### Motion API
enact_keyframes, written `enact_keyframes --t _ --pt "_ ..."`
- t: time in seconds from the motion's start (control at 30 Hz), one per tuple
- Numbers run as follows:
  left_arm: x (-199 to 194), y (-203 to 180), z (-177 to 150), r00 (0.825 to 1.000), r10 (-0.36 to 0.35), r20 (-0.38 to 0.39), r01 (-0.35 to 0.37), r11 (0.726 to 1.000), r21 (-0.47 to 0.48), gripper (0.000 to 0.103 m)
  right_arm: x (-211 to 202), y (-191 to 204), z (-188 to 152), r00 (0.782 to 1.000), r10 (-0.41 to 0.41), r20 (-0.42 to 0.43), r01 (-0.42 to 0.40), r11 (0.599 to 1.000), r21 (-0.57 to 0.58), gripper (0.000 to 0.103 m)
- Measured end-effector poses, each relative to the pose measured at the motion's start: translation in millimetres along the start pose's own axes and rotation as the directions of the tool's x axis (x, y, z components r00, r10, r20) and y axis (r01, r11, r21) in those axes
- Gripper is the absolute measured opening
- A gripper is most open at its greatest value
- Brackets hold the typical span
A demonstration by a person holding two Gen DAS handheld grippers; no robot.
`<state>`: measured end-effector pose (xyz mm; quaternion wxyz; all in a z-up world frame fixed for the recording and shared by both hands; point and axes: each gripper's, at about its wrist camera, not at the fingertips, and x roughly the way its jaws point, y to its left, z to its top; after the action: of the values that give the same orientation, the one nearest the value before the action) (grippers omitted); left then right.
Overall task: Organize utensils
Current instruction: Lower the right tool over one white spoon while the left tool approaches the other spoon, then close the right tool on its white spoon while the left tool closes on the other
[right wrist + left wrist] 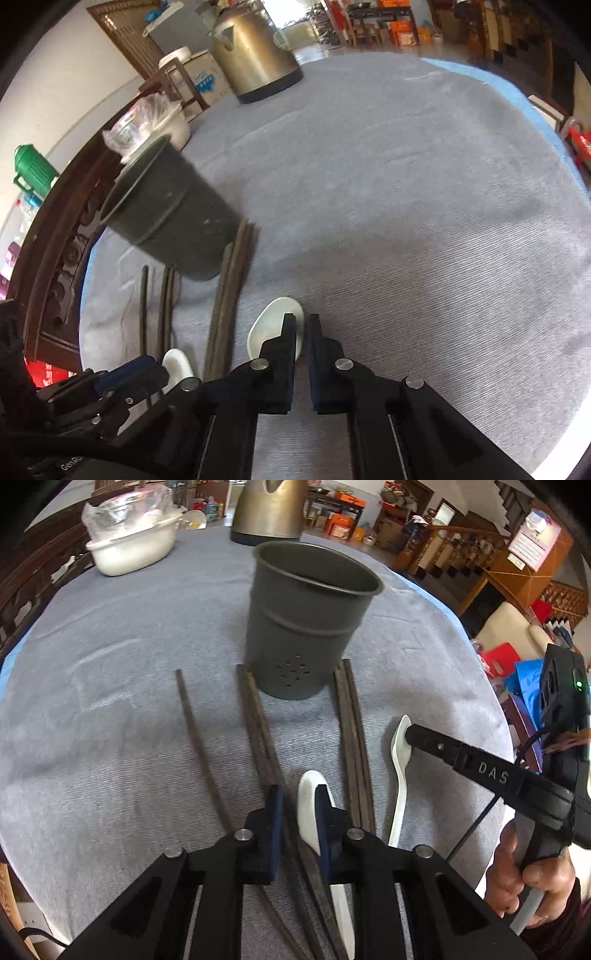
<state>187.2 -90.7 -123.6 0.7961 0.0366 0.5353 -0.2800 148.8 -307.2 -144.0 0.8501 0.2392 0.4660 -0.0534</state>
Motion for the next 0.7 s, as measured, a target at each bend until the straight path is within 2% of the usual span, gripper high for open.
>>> enact_keyframes --t 0.03,0.33,0.63,0.7 --pt "1 -1 0 1.0 -0.005 -0.006 0.005 1.0 0.0 0.011 -2 -6 0 1.0 0.001 0.0 -0.001 1.0 0.01 0.007" --pt "4 -16 -2 0.998 -0.065 -0.002 0.065 0.996 0.056 0.01 -6 -30 8 0.999 -0.009 0.039 0.006 0.995 0.098 0.007" --pt "22 -10 -1 0.994 -0.093 -0.051 0.094 0.995 0.028 0.011 -4 -38 11 0.999 0.045 0.014 -0.047 0.985 0.165 0.01" --pt "23 -11 -1 0.993 -0.104 -0.051 0.106 0.994 0.035 0.01 -3 -38 13 0.999 0.054 0.009 -0.055 0.985 0.166 0.014"
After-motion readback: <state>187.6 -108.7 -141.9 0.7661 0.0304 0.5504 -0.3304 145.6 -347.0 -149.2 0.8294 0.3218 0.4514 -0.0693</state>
